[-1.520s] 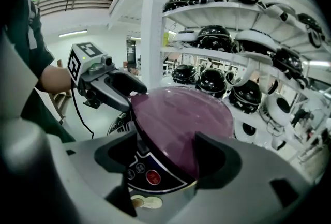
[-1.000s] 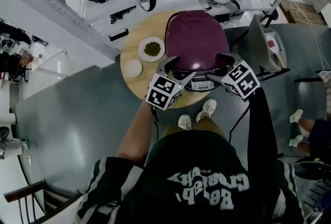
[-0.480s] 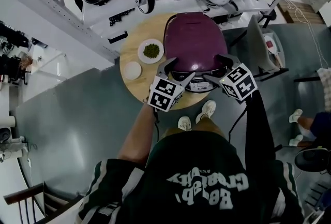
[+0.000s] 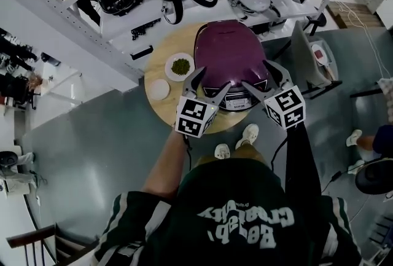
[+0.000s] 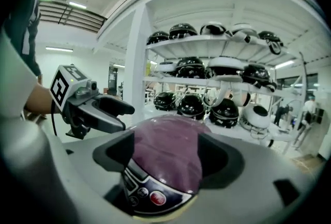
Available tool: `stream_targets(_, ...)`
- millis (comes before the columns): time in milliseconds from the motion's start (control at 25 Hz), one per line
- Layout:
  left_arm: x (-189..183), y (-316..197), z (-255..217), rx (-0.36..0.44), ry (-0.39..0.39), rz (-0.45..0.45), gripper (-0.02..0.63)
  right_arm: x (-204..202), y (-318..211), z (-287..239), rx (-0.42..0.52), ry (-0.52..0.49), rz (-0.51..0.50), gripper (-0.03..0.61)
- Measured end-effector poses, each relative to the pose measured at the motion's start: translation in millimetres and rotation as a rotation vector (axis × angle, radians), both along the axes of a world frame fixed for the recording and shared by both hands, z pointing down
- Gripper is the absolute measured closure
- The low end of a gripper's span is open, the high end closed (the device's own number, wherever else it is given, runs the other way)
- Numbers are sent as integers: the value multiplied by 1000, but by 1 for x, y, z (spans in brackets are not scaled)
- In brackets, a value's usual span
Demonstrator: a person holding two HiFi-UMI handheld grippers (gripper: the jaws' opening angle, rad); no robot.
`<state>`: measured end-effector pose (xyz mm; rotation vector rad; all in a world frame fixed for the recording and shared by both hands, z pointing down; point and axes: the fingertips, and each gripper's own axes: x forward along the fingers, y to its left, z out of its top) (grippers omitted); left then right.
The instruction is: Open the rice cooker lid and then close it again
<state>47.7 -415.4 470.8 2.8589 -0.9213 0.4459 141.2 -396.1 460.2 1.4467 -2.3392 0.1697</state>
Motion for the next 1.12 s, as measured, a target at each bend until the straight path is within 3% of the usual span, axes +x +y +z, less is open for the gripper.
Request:
stream_targets(240, -8, -2, -55, 109, 59, -17, 284, 3, 0, -46, 178, -47, 111, 170)
stream_targets(560, -29, -9, -100, 256, 120, -113, 284, 2, 2, -83, 296, -51, 150, 181)
stream_targets(640, -33, -9, -102, 270, 121, -123, 285, 1, 3, -84, 300, -29, 150, 216)
stream_targets(760, -35, -8, -105, 287, 132, -139, 324, 2, 5, -84, 305, -3, 157, 336)
stream_targets(880, -42, -11, -109, 305, 145, -183, 441, 5, 7, -85, 313, -1, 185, 419)
stream_targets(920, -45, -13, -109, 308, 142, -201, 507, 7, 8, -86, 317, -4, 195, 538)
stream_targets(960, -48, -15, -108, 309, 138, -218, 611, 8, 9, -88, 320, -13, 198, 575)
stream_targets(1120, -57, -22, -105, 292, 148, -266, 614, 9, 10, -87, 319, -18, 195, 575)
